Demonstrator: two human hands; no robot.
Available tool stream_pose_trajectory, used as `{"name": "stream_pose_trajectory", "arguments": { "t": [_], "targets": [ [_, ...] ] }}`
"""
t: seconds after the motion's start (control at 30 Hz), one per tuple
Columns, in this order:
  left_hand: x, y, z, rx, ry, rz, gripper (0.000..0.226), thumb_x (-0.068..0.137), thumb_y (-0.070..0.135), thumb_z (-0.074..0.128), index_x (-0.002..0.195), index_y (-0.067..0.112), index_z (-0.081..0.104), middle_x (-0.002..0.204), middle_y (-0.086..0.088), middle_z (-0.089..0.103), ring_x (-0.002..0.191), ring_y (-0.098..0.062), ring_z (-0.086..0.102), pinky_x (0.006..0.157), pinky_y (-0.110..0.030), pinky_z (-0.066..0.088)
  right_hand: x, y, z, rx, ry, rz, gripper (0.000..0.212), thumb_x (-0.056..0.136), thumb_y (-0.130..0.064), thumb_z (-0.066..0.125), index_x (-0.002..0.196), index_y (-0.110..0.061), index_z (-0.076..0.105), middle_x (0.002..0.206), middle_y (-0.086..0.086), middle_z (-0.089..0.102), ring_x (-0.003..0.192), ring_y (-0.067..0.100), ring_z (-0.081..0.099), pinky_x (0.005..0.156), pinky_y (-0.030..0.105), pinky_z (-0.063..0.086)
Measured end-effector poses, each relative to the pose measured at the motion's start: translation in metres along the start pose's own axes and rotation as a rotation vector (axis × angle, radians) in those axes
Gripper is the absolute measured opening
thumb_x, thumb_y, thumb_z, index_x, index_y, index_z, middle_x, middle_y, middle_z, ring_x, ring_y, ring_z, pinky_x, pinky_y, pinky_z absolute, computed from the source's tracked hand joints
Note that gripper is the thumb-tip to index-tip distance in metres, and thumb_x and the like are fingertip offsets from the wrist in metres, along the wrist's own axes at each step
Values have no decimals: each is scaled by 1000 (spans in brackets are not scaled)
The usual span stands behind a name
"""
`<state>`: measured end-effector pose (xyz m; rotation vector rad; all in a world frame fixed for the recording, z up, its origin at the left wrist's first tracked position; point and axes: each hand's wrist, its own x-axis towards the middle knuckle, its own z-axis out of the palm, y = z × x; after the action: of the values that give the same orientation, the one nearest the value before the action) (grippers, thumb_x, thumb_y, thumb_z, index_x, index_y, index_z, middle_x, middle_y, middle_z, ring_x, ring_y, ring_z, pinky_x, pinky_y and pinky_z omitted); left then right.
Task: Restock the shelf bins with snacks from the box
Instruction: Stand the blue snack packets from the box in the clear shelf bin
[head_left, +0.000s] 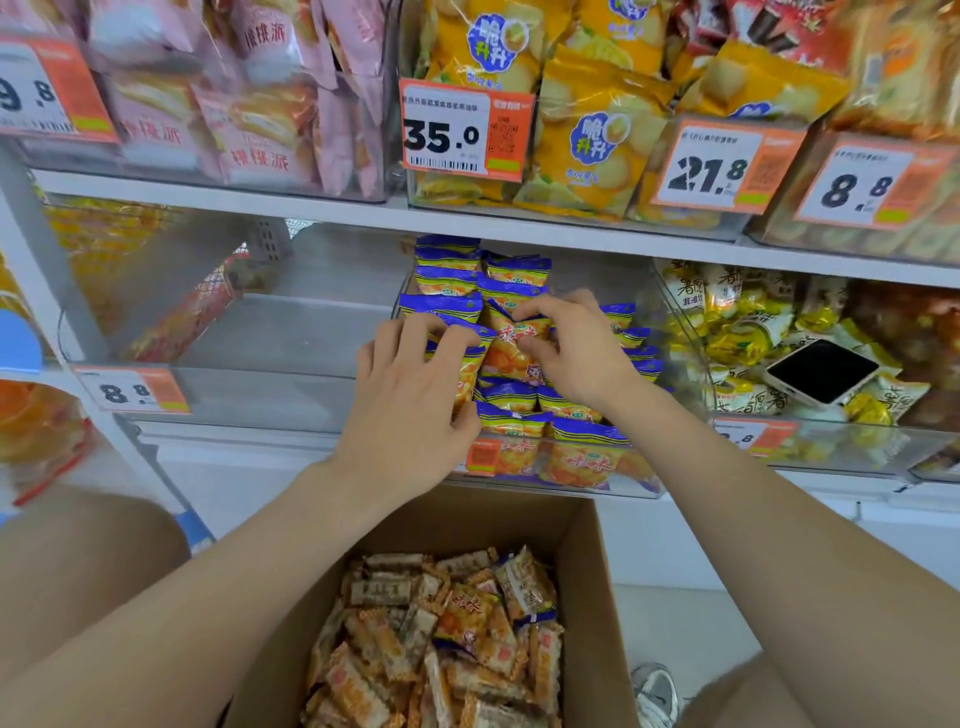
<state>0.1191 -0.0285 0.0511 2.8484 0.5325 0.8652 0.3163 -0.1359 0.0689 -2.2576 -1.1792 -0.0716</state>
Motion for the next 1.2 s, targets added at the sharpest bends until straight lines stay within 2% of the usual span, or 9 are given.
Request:
{"name": "stream_pose_trajectory", "arguments": {
  "t": [0.07, 0.2, 0.37, 0.47, 0.6, 0.73, 0.97, 1.07, 1.2],
  "targets": [
    [0, 0, 0, -17, 8, -8, 58, 83, 32, 73, 136, 23, 52, 135, -5, 48, 125, -28, 41, 98, -45, 40, 0, -4, 1, 11, 41, 16, 34, 98, -14, 72, 130, -26, 69, 123, 0, 41, 100, 15, 52, 96, 18, 37],
    [-2, 3, -3, -41, 56, -27, 56, 83, 29, 72, 135, 20, 53, 136, -7, 48, 125, -29, 43, 97, -45, 42, -8, -7, 5, -33, 118, -46, 42, 98, -6, 68, 136, -23, 64, 134, 6, 44, 92, 20, 61, 96, 33, 51],
    [-16, 8, -9, -61, 209, 58, 38, 82, 20, 71, 118, 16, 59, 122, -8, 53, 112, -30, 49, 87, -41, 43, -23, -9, 5, -159, 101, -41, 70, 95, -19, 70, 157, -25, 37, 150, 14, 35, 106, 38, 63, 97, 46, 54],
    [-28, 13, -10, -114, 236, 177, 15, 85, 21, 66, 96, 16, 57, 100, -1, 54, 93, -20, 48, 77, -32, 40, -39, -17, -5, -176, 190, -82, 66, 91, -15, 70, 151, -20, 44, 146, 13, 42, 119, 34, 58, 95, 47, 55],
    [-53, 15, -1, -104, -24, 238, 21, 90, 43, 59, 80, 27, 50, 71, 13, 52, 65, -9, 48, 55, -26, 36, -72, -35, -22, -123, 191, -169, 29, 87, -11, 65, 115, -19, 66, 106, -1, 62, 93, 16, 62, 81, 37, 55],
    [-71, 7, 36, 35, -512, 164, 24, 95, 52, 50, 84, 30, 52, 84, 11, 58, 77, -14, 59, 62, -32, 49, -110, -48, -30, -43, -247, -196, 17, 86, -17, 61, 97, -28, 69, 71, -17, 61, 68, 2, 58, 65, 31, 53],
    [-97, -15, 131, -15, -1049, 15, 9, 100, 27, 58, 104, 24, 65, 105, 1, 67, 94, -19, 65, 83, -40, 59, -149, -26, 23, -445, -798, -218, 11, 95, -17, 52, 94, -19, 63, 84, 3, 58, 79, 27, 62, 68, 45, 58],
    [-122, -20, 176, -109, -1104, -107, 22, 100, 28, 57, 119, 19, 65, 111, -5, 70, 96, -25, 67, 86, -46, 60, -150, -22, 37, -502, -904, -212, 10, 98, -12, 51, 92, -16, 58, 82, 4, 51, 73, 27, 60, 58, 38, 51],
    [-163, -12, 222, -234, -1112, -246, 64, 99, 35, 63, 155, 14, 39, 149, -16, 52, 131, -36, 55, 104, -44, 51, -144, -13, 46, -485, -931, -211, 13, 98, -15, 52, 104, -17, 63, 87, 5, 55, 76, 28, 61, 57, 34, 46]
  ]
}}
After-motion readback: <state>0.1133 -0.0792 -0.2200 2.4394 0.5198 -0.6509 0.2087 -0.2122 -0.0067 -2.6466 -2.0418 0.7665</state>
